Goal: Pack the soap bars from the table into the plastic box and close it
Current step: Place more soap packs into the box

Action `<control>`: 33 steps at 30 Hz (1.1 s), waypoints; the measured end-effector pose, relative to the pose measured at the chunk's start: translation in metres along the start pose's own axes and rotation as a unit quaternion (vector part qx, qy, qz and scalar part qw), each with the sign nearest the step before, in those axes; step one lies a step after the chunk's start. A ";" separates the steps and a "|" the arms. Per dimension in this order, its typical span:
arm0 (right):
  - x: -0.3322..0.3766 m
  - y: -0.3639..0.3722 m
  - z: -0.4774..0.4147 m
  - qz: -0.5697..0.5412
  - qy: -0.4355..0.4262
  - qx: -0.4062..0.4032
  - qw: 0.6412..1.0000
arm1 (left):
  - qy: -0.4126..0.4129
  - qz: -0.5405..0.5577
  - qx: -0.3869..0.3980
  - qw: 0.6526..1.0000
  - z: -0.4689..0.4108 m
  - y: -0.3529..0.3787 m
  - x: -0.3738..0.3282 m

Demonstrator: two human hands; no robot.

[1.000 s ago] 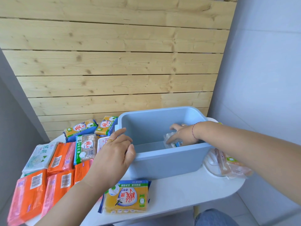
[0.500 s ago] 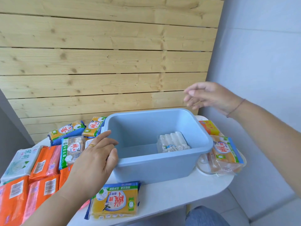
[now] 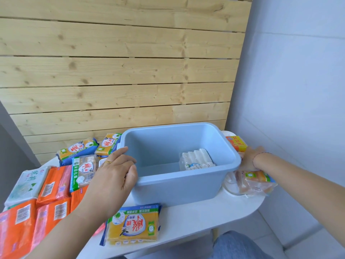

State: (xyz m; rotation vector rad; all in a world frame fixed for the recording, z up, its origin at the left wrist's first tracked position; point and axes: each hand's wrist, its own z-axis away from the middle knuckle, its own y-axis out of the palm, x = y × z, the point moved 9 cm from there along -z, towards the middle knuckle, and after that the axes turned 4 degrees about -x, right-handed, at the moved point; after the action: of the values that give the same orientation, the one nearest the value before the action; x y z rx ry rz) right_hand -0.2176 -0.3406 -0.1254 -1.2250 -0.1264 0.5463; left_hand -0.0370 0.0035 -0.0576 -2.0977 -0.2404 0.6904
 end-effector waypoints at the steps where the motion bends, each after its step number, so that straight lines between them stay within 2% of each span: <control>1: 0.000 -0.001 0.001 -0.006 -0.007 0.007 1.000 | 0.000 -0.002 0.005 1.000 0.000 0.000 -0.001; 5: -0.009 -0.045 0.012 -0.004 -0.047 -0.013 0.999 | -0.007 -0.019 0.008 1.000 -0.004 -0.003 0.000; 9: -0.013 -0.145 0.052 -0.058 -0.075 -0.145 0.985 | -0.008 -0.017 -0.022 1.000 -0.014 -0.009 -0.005; 11: 0.002 -0.187 0.082 -0.096 -0.117 -0.203 0.967 | -0.011 0.000 -0.032 0.999 -0.022 -0.009 -0.013; 13: 0.036 -0.207 0.104 -0.128 -0.183 -0.228 0.948 | -0.006 0.003 -0.035 0.999 -0.031 -0.006 -0.023; 17: 0.123 -0.175 0.120 -0.158 -0.262 -0.170 0.936 | -0.040 0.038 0.003 0.998 -0.044 0.001 -0.031; 21: 0.194 -0.102 0.109 -0.163 -0.264 -0.073 0.948 | -0.050 -0.019 0.117 0.992 -0.045 0.019 -0.025; 23: 0.216 -0.072 0.101 -0.157 -0.254 -0.045 0.953 | -0.057 -0.010 0.178 0.982 -0.044 0.027 -0.023; 26: 0.225 -0.045 0.089 -0.149 -0.222 -0.018 0.963 | -0.119 0.079 0.268 0.953 -0.044 0.046 -0.019; 27: 0.223 -0.041 0.085 -0.134 -0.214 -0.017 0.967 | -0.166 0.131 0.295 0.932 -0.043 0.055 -0.017; 29: 0.218 -0.043 0.081 -0.099 -0.213 -0.026 0.972 | -0.286 0.241 0.345 0.861 -0.036 0.074 -0.016; 30: 0.216 -0.045 0.081 -0.097 -0.231 -0.022 0.968 | -0.321 0.260 0.362 0.835 -0.032 0.083 -0.016; 33: 0.210 -0.049 0.082 -0.078 -0.276 -0.017 0.958 | -0.338 0.222 0.403 0.821 -0.031 0.100 -0.015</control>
State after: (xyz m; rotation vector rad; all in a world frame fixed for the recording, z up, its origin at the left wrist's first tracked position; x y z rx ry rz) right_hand -0.0509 -0.1842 -0.0924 -1.0564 -0.7015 0.7380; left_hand -0.0402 -0.0828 -0.1180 -1.0213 0.1626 1.5059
